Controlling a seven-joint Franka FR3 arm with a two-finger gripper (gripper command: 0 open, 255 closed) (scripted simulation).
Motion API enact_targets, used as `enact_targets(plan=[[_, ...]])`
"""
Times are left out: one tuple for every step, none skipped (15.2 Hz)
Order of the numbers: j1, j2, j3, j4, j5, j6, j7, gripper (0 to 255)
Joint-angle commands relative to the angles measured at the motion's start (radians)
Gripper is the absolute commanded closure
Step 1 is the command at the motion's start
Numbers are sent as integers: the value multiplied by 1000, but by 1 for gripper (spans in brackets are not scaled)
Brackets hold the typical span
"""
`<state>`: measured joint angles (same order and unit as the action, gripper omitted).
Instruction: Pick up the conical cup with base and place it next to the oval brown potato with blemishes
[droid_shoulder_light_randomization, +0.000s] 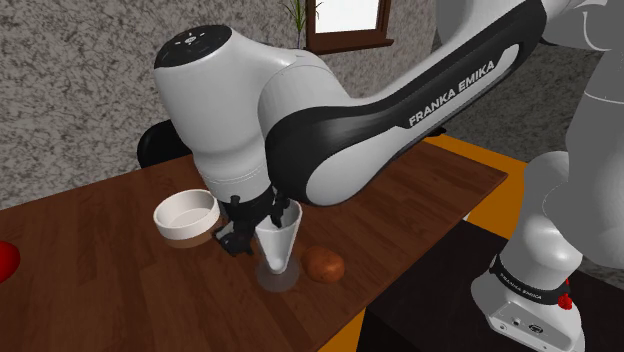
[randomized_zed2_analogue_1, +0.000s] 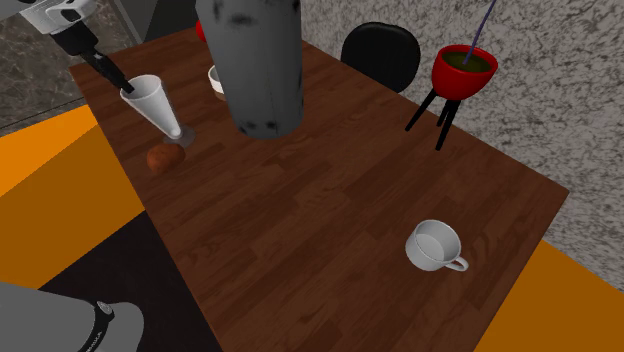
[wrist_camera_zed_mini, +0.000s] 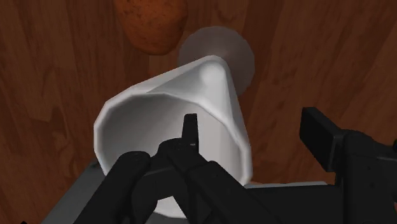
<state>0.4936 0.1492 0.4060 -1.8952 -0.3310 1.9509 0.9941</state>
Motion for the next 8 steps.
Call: enact_targets(plan=[[0, 0, 0, 0, 0, 0, 0, 0], [0, 0, 0, 0, 0, 0, 0, 0], [0, 0, 0, 0, 0, 0, 0, 0], [0, 0, 0, 0, 0, 0, 0, 0], [3, -8, 4, 24, 7, -30, -5, 0], [7, -14, 7, 49, 13, -62, -9, 0], [11, -19, 11, 76, 19, -93, -12, 0], [14, -22, 14, 98, 22, -118, -15, 0]])
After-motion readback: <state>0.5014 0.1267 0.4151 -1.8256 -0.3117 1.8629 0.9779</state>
